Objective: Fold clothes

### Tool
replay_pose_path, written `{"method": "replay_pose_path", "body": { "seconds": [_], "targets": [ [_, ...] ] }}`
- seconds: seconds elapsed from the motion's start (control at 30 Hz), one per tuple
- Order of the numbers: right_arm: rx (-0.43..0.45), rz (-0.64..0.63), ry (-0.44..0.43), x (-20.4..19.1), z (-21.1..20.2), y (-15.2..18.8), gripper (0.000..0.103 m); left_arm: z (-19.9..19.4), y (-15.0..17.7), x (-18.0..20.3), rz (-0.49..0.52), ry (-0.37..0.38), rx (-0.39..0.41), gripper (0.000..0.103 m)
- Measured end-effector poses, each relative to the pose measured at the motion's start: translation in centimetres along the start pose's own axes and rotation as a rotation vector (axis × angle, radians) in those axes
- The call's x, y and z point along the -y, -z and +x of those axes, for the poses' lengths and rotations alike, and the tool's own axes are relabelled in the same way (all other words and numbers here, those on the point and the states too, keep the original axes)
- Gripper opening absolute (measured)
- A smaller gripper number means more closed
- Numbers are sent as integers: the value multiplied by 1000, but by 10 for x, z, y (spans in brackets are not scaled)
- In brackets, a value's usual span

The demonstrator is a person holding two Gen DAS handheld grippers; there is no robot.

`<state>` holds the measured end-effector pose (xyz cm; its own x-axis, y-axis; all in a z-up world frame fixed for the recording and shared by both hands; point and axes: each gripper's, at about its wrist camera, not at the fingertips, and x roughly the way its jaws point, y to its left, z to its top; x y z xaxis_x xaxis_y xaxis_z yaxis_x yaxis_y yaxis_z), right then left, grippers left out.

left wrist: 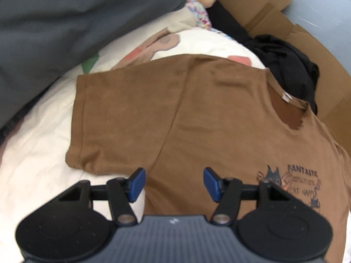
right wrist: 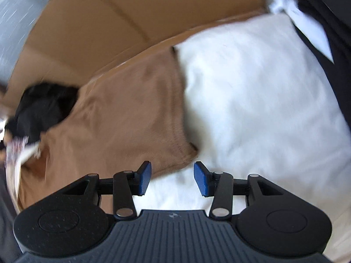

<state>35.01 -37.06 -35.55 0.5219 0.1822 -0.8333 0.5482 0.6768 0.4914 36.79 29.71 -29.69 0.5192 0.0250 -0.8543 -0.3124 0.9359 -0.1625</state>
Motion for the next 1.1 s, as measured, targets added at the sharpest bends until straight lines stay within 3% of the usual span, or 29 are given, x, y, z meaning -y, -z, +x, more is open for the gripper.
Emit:
{"method": "replay_pose_path", "body": {
  "seconds": [0.03, 0.17, 0.37, 0.5, 0.7, 0.87, 1.0, 1.1],
  "targets": [
    [3, 19, 13, 1, 4, 0, 47, 2, 2, -2, -10, 2, 1, 61],
    [3, 71, 42, 6, 16, 0, 20, 3, 6, -3, 17, 12, 10, 61],
    [31, 45, 55, 5, 14, -2, 7, 0, 11, -12, 65, -18, 8, 61],
    [72, -19, 102, -7, -7, -1, 7, -1, 13, -23, 64, -55, 2, 61],
    [37, -50, 154, -8, -1, -3, 10, -3, 13, -44, 12, -86, -3, 61],
    [39, -67, 170, -12, 0, -1, 33, -7, 6, -62, -7, -114, 5, 61],
    [87, -129, 199, -22, -8, -5, 40, -9, 1, -82, -46, -144, 21, 60],
    [140, -172, 244, -32, -14, -7, 41, -6, -5, -107, -129, -155, 21, 54]
  ]
}}
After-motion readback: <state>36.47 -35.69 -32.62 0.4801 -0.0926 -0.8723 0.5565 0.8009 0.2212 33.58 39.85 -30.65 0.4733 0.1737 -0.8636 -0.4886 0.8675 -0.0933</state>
